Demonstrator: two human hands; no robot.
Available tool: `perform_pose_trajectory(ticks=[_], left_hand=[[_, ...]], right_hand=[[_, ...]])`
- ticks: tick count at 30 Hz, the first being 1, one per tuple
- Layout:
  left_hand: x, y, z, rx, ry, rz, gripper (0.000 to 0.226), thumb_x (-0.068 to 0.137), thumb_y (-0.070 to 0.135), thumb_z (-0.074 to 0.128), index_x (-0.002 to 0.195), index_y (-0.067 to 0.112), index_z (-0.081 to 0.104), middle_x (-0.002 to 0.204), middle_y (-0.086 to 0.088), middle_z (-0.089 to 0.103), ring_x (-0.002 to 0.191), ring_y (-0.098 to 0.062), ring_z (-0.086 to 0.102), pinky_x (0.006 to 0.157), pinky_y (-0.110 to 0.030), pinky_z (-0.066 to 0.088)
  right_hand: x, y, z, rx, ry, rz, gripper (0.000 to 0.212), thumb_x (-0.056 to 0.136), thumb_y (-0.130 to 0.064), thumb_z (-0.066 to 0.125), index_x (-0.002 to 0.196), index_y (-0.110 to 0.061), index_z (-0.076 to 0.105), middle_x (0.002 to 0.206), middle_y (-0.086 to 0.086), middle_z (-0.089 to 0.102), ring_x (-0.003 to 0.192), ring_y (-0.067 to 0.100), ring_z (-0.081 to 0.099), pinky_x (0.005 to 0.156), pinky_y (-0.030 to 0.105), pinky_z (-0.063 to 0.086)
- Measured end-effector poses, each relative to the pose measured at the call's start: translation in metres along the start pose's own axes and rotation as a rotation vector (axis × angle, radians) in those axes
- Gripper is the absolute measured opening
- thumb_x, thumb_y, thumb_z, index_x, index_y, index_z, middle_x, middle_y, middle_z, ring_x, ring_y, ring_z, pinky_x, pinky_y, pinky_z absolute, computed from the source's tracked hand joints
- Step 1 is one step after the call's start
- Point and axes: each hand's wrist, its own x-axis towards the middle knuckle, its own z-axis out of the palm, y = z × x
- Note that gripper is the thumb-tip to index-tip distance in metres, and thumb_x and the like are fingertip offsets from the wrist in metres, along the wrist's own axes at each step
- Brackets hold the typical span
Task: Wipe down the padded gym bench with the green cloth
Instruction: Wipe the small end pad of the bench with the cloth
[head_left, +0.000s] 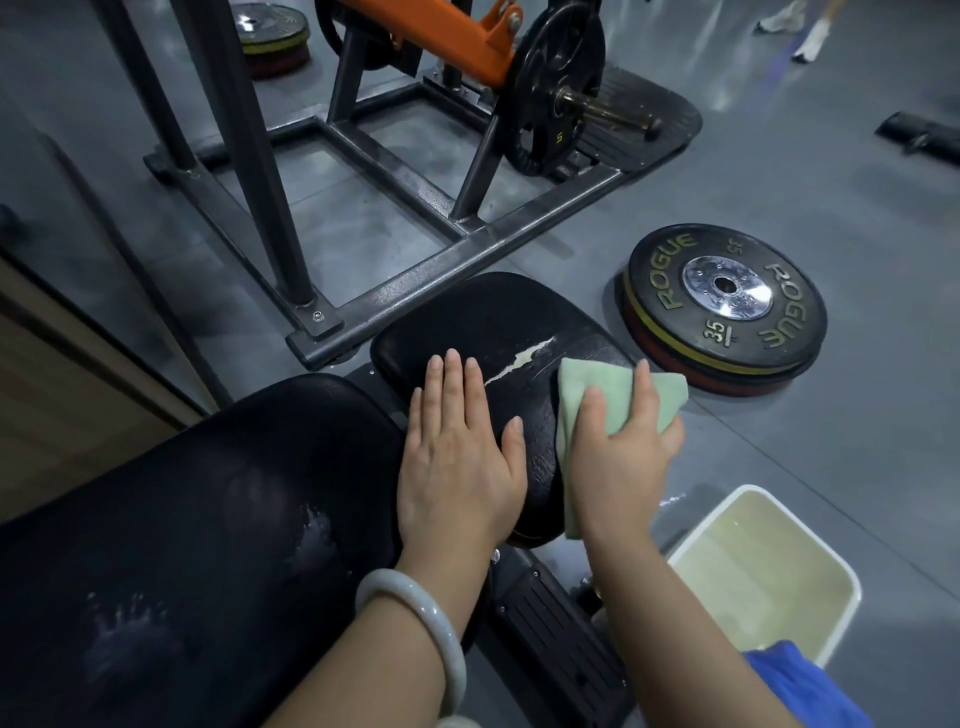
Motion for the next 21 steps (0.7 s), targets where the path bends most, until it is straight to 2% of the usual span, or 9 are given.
perform_pose_trajectory(ticks=[7,12,14,17,21], left_hand=[[0.002,-0.002,0.003,-0.027,0.045,0.021,0.076,0.090,0.049,0.005,0.150,0.004,0.014,0.159,-0.011,0.007,0.147,-0.019,-0.003,0.118,-0.033,-0.004],[0.004,-0.004,0.007,-0.029,0.084,0.024,0.070,0.094,0.045,0.016,0.146,0.000,0.030,0.155,-0.015,0.024,0.146,-0.022,0.015,0.116,-0.030,0.000],[0.003,-0.004,0.005,-0.022,0.085,0.037,0.069,0.094,0.044,0.014,0.147,0.001,0.026,0.156,-0.013,0.021,0.146,-0.020,0.011,0.116,-0.030,-0.003],[0.001,-0.003,0.004,-0.039,0.057,0.033,0.073,0.091,0.047,0.005,0.150,0.006,0.013,0.159,-0.008,0.005,0.146,-0.014,-0.006,0.116,-0.029,-0.008],[0.000,-0.001,0.002,-0.039,0.062,0.018,0.074,0.091,0.049,0.005,0.150,0.006,0.012,0.159,-0.008,0.005,0.145,-0.012,-0.008,0.116,-0.030,-0.007]], right_hand=[[-0.035,0.006,0.014,0.100,0.059,0.051,0.057,0.093,-0.045,0.047,0.144,-0.053,0.022,0.157,0.007,0.009,0.131,0.029,0.039,0.096,0.033,0.034],[-0.070,0.011,0.024,0.243,0.102,0.060,0.058,0.095,-0.039,0.048,0.145,-0.049,0.022,0.149,0.009,0.023,0.120,0.026,0.047,0.086,0.026,0.035],[-0.068,0.012,0.022,0.253,0.081,0.049,0.060,0.095,-0.038,0.049,0.146,-0.049,0.019,0.148,0.009,0.023,0.120,0.025,0.046,0.085,0.026,0.034],[-0.057,0.018,0.017,0.203,0.026,0.021,0.063,0.092,-0.043,0.048,0.146,-0.052,0.015,0.151,0.009,0.018,0.121,0.026,0.046,0.084,0.027,0.035],[-0.043,0.021,0.010,0.105,-0.047,-0.063,0.064,0.091,-0.046,0.049,0.145,-0.053,0.015,0.156,0.008,0.005,0.129,0.028,0.040,0.093,0.030,0.037]])
